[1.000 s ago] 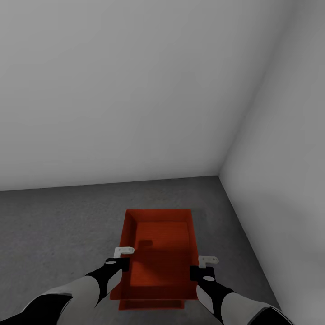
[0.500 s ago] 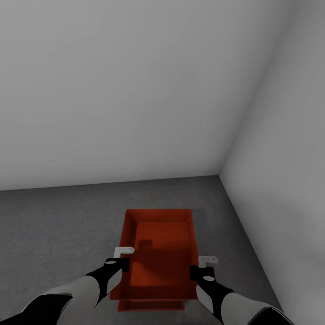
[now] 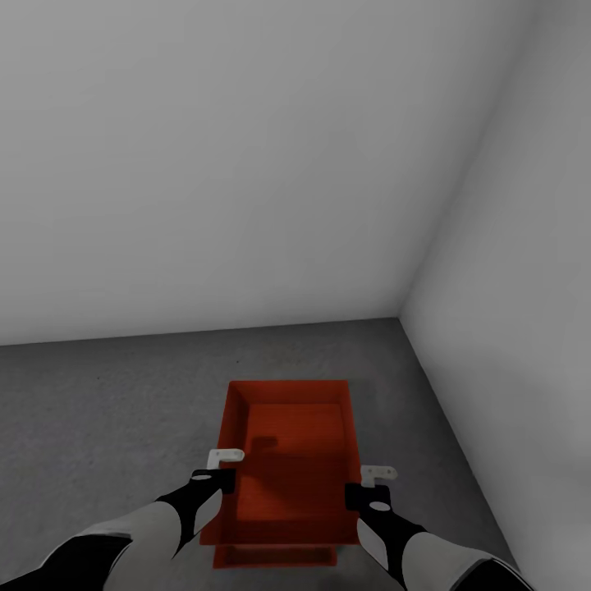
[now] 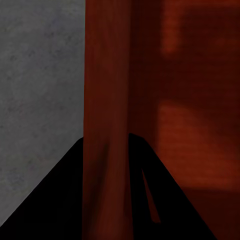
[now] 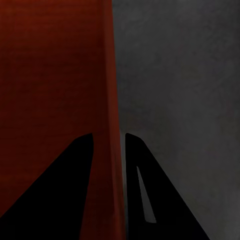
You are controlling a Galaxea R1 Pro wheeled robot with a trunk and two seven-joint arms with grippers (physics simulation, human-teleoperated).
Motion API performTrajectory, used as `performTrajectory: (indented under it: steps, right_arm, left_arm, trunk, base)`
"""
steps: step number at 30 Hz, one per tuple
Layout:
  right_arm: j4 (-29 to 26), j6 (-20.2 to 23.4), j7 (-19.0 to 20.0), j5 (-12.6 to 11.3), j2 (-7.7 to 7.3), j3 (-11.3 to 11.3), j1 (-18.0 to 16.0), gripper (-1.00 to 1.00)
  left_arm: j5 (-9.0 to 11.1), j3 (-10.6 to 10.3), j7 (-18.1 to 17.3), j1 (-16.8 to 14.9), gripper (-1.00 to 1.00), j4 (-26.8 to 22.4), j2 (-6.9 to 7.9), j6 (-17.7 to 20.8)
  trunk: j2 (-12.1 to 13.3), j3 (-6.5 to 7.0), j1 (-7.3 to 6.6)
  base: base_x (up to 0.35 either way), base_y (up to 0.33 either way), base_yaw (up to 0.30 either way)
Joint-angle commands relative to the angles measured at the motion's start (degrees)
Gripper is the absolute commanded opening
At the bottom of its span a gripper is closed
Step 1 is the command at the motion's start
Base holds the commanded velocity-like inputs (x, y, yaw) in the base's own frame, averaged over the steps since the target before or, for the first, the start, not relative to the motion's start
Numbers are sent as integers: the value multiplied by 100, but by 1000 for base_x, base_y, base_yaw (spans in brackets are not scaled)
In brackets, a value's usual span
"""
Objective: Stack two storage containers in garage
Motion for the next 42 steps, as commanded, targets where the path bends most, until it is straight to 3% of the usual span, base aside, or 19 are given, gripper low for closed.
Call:
performTrajectory:
  steps: [1,16,29,35,42]
  right_arm:
    - [79,-41,-22,-75,-60,265,-4,-100]
    - [79,-41,-22,-80,-68,265,-3,-100]
    - [79,-41,-22,-80,-69,265,-6,-100]
    - [79,-41,-22,-80,-69,265,-3,-100]
    - [79,-41,-22,-80,-69,265,-3,-100]
  left_arm:
    - [-1,37,215,-6,-100,-4,21,10]
    - [-1,36,215,-4,-100,-4,19,8]
    - [-1,38,215,-4,-100,-4,20,10]
    - [-1,38,215,-7,-100,-4,22,10]
    - [-1,34,215,-4,-100,-4,18,7]
  trunk:
    - [-45,-22,23]
    - [-646,-292,352]
    - [-646,-292,352]
    - [-887,-399,484]
    - [-887,-399,484]
  base:
    - [0,0,0]
    - [0,0,0]
    - [0,0,0]
    - [0,0,0]
    - [0,0,0]
